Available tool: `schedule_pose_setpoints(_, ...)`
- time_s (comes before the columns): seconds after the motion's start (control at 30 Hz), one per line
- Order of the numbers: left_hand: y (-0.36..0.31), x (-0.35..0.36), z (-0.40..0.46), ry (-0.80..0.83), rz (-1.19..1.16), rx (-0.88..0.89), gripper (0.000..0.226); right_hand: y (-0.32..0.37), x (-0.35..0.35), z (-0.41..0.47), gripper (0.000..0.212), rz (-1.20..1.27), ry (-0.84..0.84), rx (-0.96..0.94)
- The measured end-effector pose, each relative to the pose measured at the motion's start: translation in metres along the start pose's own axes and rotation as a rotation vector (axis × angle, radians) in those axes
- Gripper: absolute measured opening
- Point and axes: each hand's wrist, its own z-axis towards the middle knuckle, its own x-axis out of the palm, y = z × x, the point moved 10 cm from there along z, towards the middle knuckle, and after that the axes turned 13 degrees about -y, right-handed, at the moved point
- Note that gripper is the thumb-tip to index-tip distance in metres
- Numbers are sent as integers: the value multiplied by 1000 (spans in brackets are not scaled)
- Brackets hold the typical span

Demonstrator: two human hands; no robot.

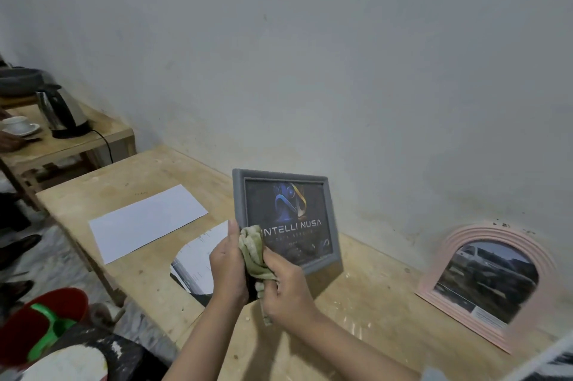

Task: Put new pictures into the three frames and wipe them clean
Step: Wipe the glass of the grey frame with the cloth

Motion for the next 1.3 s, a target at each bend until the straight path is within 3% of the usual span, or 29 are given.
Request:
schedule_pose_setpoints(0.13,9,3,1,135,-13,-99,34,3,0,0,53,-25,63,-36)
schedule_pose_setpoints(0.27,2,-12,14,85,18,-27,29,5,7,-5,45,-57,133,-81)
schedule_pose_setpoints(0.37,-5,-23,27,43,83,53,44,2,21,-13,40,-68,189,-71)
schedule_pose_setpoints(0.47,-16,-36,40,-39,147,109,35,-5,38,-21,34,-104,272,-79)
schedule_pose_setpoints(0.57,-25,-44,59,-71,215,170,35,-15,54,-17,40,-139,363,-91)
schedule_pose_setpoints(0.83,-41,-61,137,-200,210,110,33,-49,102,32,60,-157,575,39)
schedule_pose_setpoints(0.93,-55,-77,183,-270,224,97,35,-69,104,68,63,-87,469,168)
schedule_pose_setpoints(1.03,-78,-98,224,-333,215,120,36,-107,93,110,75,-180,272,235)
schedule_pose_setpoints(1.17,-101,-131,272,-427,179,108,35,-152,88,166,62,-326,117,256)
schedule_pose_setpoints(1.3,-129,-152,302,-496,151,156,25,-193,99,207,52,-520,111,241)
